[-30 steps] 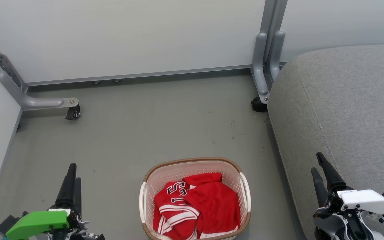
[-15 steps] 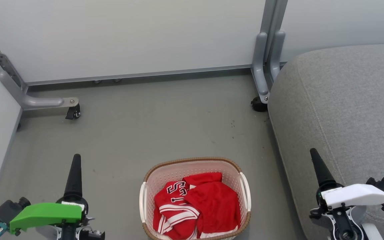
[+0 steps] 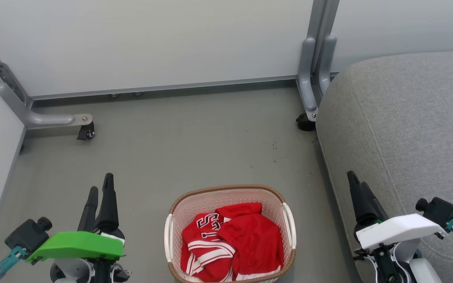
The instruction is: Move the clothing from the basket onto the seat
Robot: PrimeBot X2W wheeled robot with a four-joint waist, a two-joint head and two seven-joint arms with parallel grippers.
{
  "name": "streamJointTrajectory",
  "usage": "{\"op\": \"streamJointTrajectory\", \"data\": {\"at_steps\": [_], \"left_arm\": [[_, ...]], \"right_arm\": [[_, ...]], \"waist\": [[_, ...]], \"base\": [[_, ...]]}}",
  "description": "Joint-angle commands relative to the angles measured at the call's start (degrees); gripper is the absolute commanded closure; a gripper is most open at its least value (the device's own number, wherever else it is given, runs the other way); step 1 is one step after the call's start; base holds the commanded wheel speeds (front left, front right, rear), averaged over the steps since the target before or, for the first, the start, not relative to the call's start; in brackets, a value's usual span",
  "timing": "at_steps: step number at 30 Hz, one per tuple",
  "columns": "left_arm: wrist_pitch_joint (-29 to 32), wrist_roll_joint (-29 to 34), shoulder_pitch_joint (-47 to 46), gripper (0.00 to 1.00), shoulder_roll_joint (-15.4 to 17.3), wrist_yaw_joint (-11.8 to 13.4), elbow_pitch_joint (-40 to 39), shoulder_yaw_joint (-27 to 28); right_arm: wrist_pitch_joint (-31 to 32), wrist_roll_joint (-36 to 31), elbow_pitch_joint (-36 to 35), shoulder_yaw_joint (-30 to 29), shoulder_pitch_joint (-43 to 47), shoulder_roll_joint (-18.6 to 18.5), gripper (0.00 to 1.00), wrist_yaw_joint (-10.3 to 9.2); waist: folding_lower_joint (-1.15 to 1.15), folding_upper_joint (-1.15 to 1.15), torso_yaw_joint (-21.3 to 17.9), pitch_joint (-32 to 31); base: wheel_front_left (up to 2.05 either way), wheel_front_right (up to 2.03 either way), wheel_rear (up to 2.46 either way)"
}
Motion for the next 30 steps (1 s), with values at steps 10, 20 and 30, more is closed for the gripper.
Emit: {"op": "streamJointTrajectory", "data": {"at_steps": [10, 20, 30], "left_arm": [[-2.3, 10.1, -0.1, 0.00, 1.5, 2.4, -2.6, -3.2], [-4.2, 17.6, -0.5, 0.00, 2.5, 4.0, -3.7, -5.4], [-5.8, 24.1, -0.5, 0.00, 3.1, 5.0, -4.6, -7.6]], "right_arm": [[-2.4, -10.2, -2.3, 1.8, -0.2, -0.3, 0.00, 0.03], [-4.3, -18.0, -3.7, 3.2, -0.3, -0.4, 0.00, 0.03], [-5.9, -24.8, -4.8, 4.3, 0.0, -0.4, 0.00, 0.03]], "waist": [[0.00, 0.00, 0.1, 0.1], [0.00, 0.00, 0.1, 0.4], [0.00, 0.00, 0.0, 0.5]], "base": [[0.00, 0.00, 0.00], [0.00, 0.00, 0.00], [0.00, 0.00, 0.00]]}}
